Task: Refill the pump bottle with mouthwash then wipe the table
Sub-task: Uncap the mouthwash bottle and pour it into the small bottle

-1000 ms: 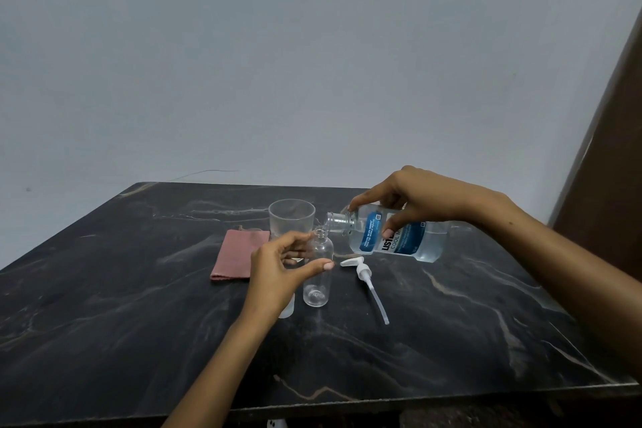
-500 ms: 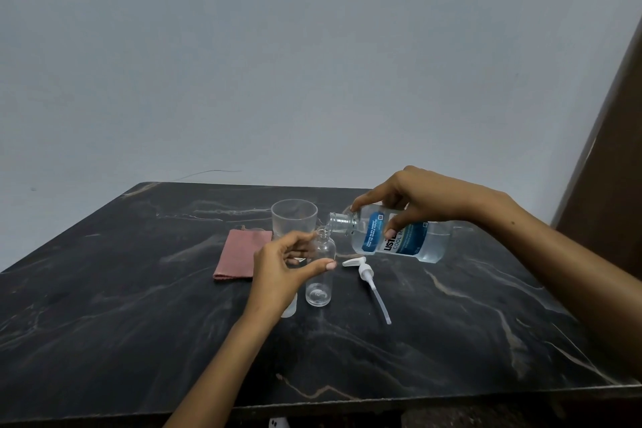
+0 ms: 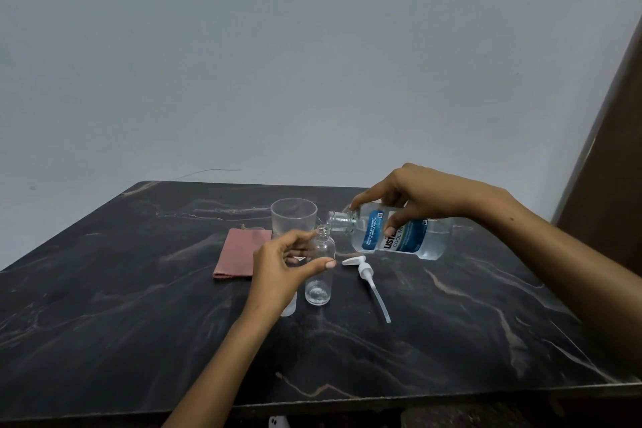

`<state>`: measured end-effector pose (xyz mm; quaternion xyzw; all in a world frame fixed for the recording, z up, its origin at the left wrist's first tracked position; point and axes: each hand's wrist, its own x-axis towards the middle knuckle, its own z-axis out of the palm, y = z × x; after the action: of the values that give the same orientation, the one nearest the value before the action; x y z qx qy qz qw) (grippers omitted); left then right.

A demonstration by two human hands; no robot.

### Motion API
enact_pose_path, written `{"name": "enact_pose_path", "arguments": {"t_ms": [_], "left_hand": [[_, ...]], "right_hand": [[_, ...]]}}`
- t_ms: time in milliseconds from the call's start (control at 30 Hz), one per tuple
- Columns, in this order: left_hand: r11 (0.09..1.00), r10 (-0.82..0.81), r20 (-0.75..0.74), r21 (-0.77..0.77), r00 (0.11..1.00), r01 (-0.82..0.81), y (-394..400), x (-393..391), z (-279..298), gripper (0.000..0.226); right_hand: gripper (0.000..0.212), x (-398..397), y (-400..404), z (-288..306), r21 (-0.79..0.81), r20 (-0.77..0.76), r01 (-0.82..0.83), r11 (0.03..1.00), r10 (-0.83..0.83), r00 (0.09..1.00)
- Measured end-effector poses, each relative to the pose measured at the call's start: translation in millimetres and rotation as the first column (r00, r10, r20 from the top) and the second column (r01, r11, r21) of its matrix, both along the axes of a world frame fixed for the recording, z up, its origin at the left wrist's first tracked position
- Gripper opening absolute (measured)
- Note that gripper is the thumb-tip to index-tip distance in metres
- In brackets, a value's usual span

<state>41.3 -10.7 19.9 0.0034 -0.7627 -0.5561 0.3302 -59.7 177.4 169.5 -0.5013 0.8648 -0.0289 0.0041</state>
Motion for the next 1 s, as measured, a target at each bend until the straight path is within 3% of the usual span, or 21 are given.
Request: {"name": "enact_pose_path", "arguments": {"t_ms": [1000], "left_hand": [[1.0,-0.001,-0.023,-0.02,1.0,0.001,-0.5,-1.6,-0.2,0.044]], "right_hand": [[0.06,2.6,-3.5,6.0,0.035,-0.014,0.013,0.999,-0.012,1.0]]}}
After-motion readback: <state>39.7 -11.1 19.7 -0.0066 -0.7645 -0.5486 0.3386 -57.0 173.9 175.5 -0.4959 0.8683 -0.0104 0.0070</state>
